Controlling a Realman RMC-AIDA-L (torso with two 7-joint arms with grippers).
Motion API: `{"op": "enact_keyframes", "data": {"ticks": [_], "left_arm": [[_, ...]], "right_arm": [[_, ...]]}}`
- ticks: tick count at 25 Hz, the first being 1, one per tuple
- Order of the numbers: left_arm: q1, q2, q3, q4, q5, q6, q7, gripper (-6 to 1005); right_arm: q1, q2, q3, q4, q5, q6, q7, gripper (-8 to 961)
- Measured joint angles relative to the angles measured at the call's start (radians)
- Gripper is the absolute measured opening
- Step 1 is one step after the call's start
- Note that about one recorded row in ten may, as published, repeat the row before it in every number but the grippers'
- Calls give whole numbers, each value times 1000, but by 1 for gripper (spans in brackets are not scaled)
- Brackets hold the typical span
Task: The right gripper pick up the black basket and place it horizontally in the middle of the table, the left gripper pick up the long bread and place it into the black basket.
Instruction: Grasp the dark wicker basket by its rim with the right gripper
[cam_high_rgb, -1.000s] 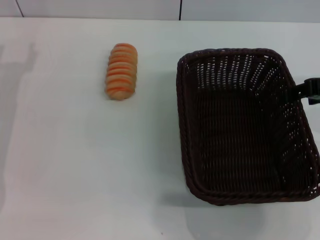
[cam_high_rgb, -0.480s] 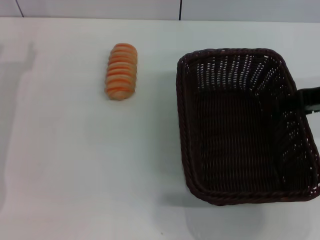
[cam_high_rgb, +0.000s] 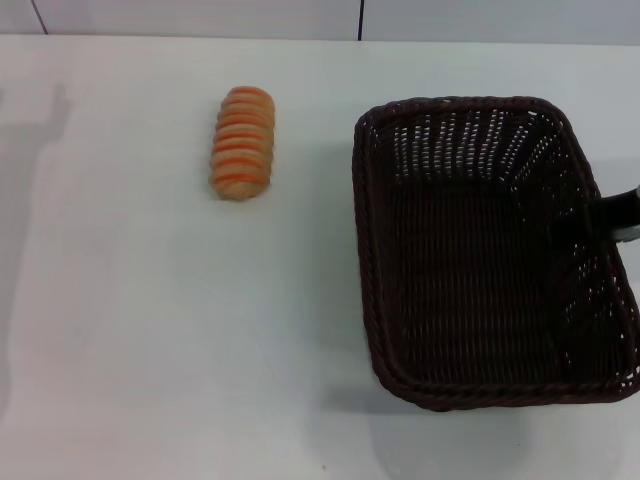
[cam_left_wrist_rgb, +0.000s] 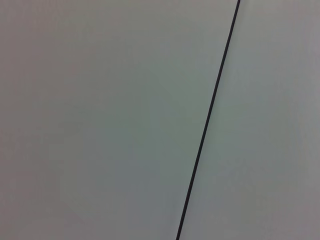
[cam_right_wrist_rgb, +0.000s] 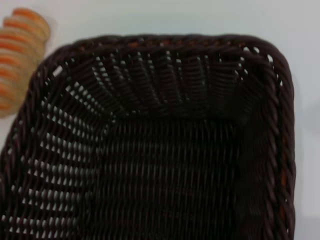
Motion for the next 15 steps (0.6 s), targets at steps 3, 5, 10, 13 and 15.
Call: {"op": "enact_keyframes", "data": {"ticks": [3,5,10,13,15], "left_arm": [[0,0,-6,0,0,8,0,865],[0,0,-9,0,0,9,0,865],[2,0,-15,0,0,10,0,864],[3,0,-19,0,0,11,0,864],[3,0,-24,0,0,11,0,864]], "right_arm": [[8,0,-11,-14,-12,-3,0,639],[10,0,-14,-16,-14,-3,1,540],[18,0,-15,-16,-15,-6,2,330],[20,0,-15,-17,-17,-9,3,244],[22,-1,-15,-13,-35,-30,0,233]]}}
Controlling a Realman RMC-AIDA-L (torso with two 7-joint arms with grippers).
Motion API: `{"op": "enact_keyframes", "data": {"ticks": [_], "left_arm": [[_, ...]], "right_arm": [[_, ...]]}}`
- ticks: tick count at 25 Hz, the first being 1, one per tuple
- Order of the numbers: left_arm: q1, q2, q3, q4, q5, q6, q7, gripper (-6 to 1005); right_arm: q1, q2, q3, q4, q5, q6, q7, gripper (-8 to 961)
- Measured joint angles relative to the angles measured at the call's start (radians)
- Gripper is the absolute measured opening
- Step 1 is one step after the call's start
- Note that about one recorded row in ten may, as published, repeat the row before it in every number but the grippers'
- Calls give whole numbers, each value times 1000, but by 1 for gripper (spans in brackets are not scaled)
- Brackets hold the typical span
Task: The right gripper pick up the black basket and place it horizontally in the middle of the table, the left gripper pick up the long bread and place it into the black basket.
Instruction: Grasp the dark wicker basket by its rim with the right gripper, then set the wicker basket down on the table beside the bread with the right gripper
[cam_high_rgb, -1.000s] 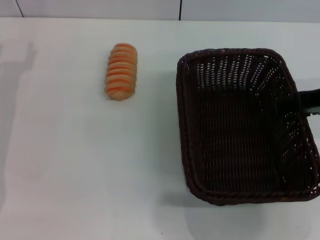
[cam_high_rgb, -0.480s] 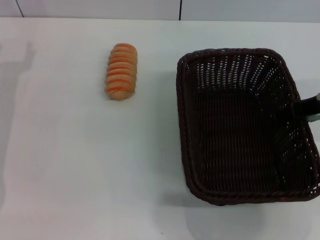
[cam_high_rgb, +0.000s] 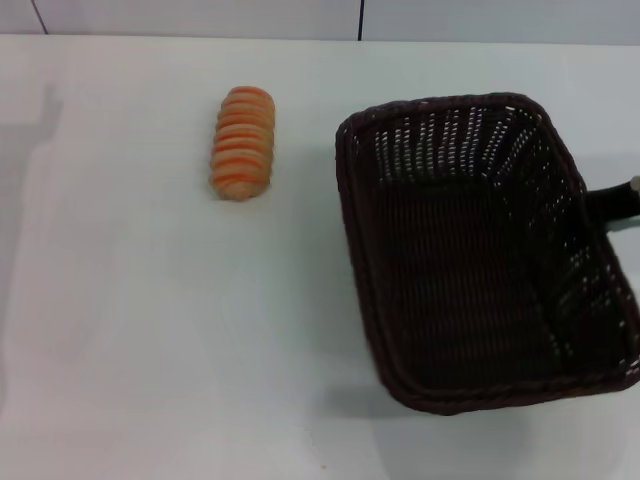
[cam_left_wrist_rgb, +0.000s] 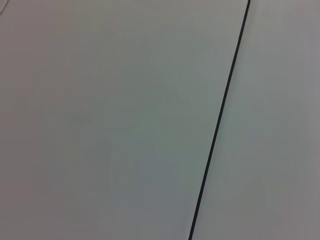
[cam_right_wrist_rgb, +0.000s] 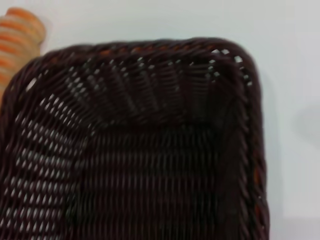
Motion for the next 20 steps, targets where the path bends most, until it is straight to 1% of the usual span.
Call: {"op": "enact_keyframes", "data": {"ticks": [3,6,12,13,18,20], "left_arm": [[0,0,-1,0,0,0,0,864],[0,0,-2,0,0,0,0,864],[1,4,-3,-6,0,-5,0,864],[2,9,-9,-9,0,-9,5,864],[1,8,-30,-10,0,-13,15,864],[2,8,-30,-12,0,-14,15,864]], "right_arm": [[0,-1,1,6,-12,-28,-20,216],[-1,-3,5,11,-22,-95,-84,200],[13,-4,1,24,-27,-231,-251,192],[15,-4,1,28,-27,-247,-279,192],[38,-2,-5,44,-19,-300,-416,180],[46,-1,-36,56,5,-322,-469,181]]}}
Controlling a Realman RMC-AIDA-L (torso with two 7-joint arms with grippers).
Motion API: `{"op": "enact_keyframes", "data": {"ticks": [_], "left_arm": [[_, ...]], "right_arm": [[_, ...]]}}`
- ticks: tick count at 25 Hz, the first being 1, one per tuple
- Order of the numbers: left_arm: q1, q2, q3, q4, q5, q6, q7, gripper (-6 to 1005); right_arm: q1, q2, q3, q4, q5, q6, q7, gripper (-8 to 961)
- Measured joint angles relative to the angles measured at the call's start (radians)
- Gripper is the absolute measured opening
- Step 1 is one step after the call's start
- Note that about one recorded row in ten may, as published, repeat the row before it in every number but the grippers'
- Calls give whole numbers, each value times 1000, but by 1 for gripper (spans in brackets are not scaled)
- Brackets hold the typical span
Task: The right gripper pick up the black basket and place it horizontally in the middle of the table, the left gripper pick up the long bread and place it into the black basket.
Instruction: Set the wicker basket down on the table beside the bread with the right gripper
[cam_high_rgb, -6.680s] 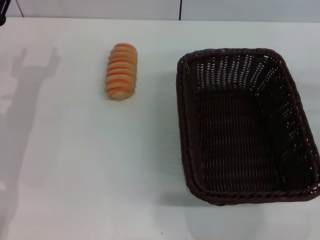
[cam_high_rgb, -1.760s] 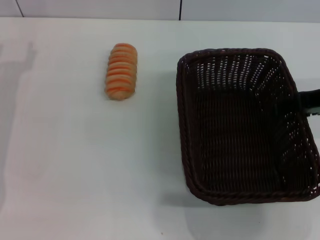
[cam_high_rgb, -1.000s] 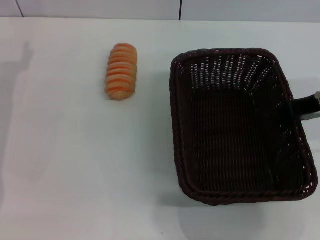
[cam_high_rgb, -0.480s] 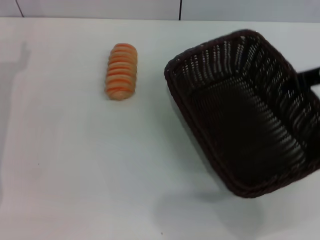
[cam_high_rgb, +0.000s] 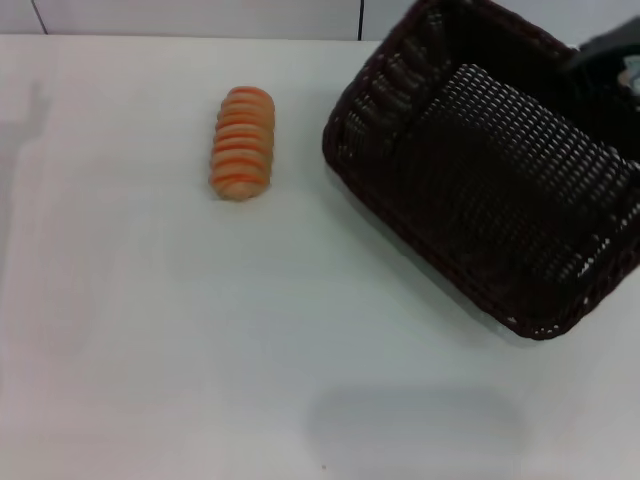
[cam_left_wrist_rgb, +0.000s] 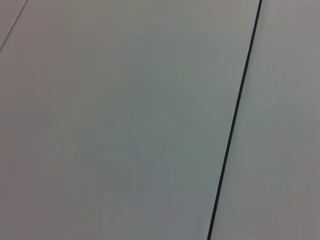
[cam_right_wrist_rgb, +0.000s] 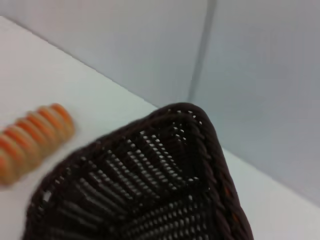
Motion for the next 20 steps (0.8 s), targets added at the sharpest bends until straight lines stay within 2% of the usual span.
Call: {"op": "enact_keyframes", "data": {"ticks": [11,20], "left_arm": [[-12,-4,-10,0,0,-15,28,864],[-23,-6,-15,-2,0,-22,32,864]], "right_arm": [[-12,2,-100,110,132,-62,-151,181],[-2,1,-174,183,240,17,-198,181]]}}
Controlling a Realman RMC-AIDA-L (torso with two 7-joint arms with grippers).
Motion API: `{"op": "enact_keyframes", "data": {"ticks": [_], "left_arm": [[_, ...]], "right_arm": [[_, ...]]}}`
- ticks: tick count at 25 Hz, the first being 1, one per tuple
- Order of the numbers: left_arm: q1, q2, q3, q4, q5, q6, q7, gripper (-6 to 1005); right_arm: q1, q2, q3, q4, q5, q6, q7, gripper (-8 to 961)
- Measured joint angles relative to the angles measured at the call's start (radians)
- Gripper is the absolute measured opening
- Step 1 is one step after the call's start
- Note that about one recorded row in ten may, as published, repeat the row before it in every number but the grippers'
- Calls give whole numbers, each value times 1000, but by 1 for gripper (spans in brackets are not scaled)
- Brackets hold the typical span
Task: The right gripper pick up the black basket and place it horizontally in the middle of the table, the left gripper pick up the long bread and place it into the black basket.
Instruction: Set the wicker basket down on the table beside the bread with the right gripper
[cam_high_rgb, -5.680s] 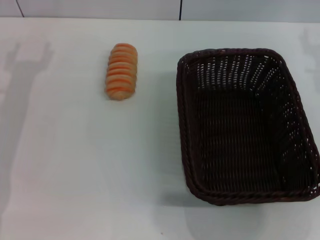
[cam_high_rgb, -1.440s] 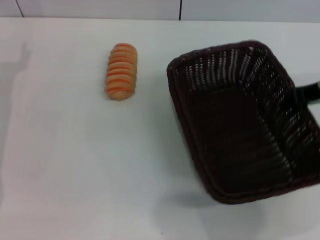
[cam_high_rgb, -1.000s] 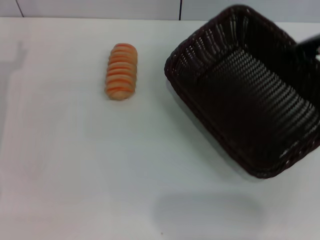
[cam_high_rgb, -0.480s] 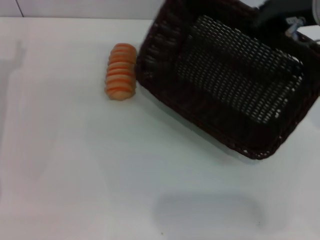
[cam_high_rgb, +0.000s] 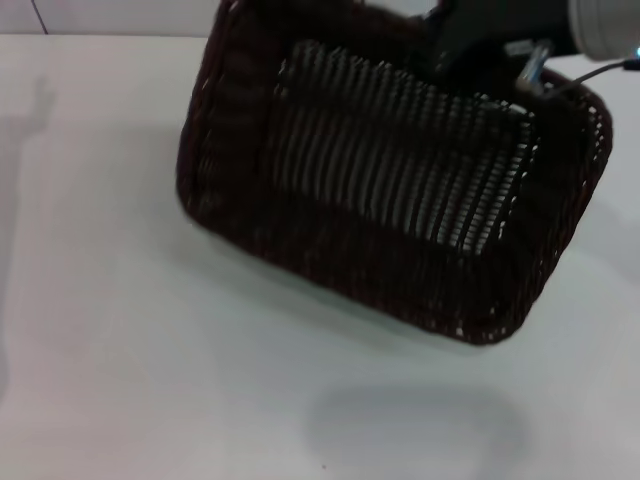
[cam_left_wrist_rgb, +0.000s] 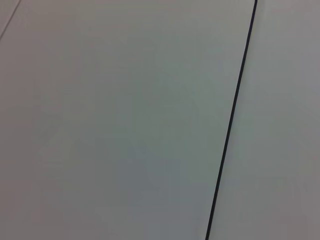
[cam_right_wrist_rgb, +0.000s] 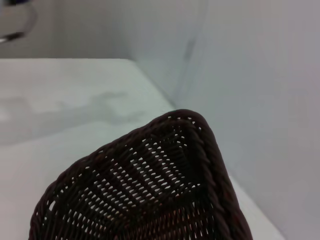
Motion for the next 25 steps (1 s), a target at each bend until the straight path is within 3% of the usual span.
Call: {"op": "enact_keyframes", "data": {"ticks": [15,25], "left_arm": [[-13,-11,-12,-4,0,-9,31,864],[-10,-17,-34,-13,0,-9,30,864]], "right_arm": [[59,-1,-17,3,93,269,-87,180],[80,-3,-36,-24,76,350,-101,180]]}}
